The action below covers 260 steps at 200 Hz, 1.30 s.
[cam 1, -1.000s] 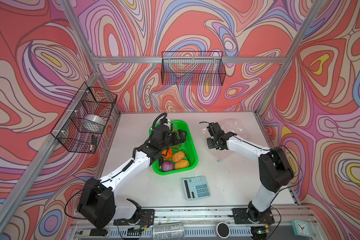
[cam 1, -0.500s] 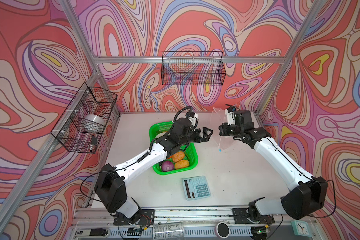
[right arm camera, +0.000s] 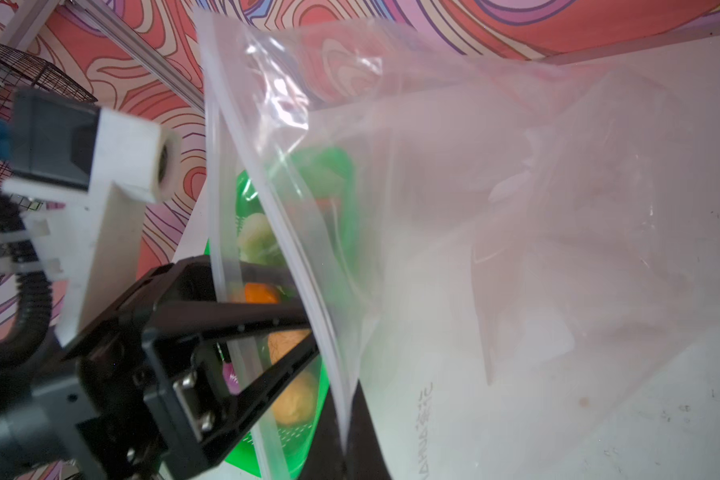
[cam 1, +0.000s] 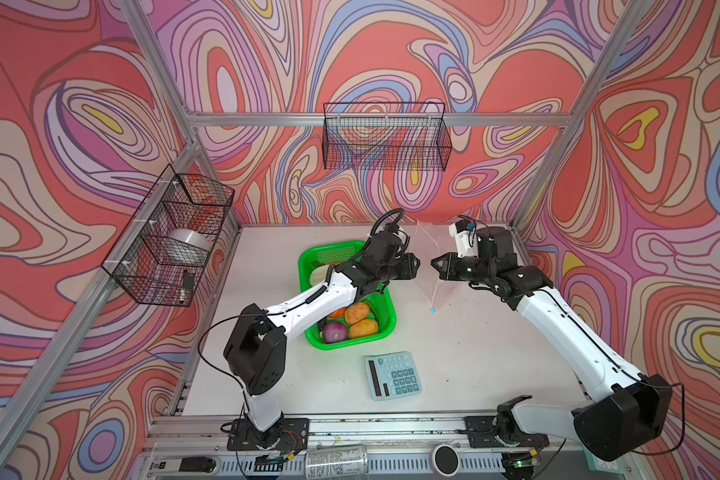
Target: Place the food in the zip-top bag and seal the zipper
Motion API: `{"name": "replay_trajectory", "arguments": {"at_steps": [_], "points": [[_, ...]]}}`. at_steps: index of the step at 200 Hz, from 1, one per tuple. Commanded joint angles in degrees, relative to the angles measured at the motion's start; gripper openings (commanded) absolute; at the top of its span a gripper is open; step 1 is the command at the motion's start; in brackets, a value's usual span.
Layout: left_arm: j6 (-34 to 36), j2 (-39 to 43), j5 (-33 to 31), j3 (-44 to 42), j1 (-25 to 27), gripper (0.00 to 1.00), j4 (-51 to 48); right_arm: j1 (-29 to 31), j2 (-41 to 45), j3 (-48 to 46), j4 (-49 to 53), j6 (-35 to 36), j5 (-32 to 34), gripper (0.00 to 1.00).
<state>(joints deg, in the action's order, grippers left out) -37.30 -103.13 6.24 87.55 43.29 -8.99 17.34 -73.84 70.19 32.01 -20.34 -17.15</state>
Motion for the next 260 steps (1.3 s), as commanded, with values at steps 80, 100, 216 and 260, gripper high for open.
{"name": "replay_trajectory", "arguments": {"at_steps": [80,100,216,260], "points": [[6.7,2.9,-5.8,-0.5,0.1,0.0,-10.1,0.1,2.5,13.6,14.5,6.3,26.3,0.0],[6.3,2.5,-4.9,-1.2,0.1,0.0,-10.3,0.1,2.2,11.3,12.3,5.1,22.2,0.0],[10.7,10.2,-12.2,-3.5,-0.7,0.71,-17.6,0.1,-4.6,1.3,-2.5,-5.2,5.4,0.0],[13.4,19.1,-12.3,-6.8,-3.7,0.8,-21.5,0.1,-7.3,2.1,-4.5,-8.4,2.3,0.0]]}}
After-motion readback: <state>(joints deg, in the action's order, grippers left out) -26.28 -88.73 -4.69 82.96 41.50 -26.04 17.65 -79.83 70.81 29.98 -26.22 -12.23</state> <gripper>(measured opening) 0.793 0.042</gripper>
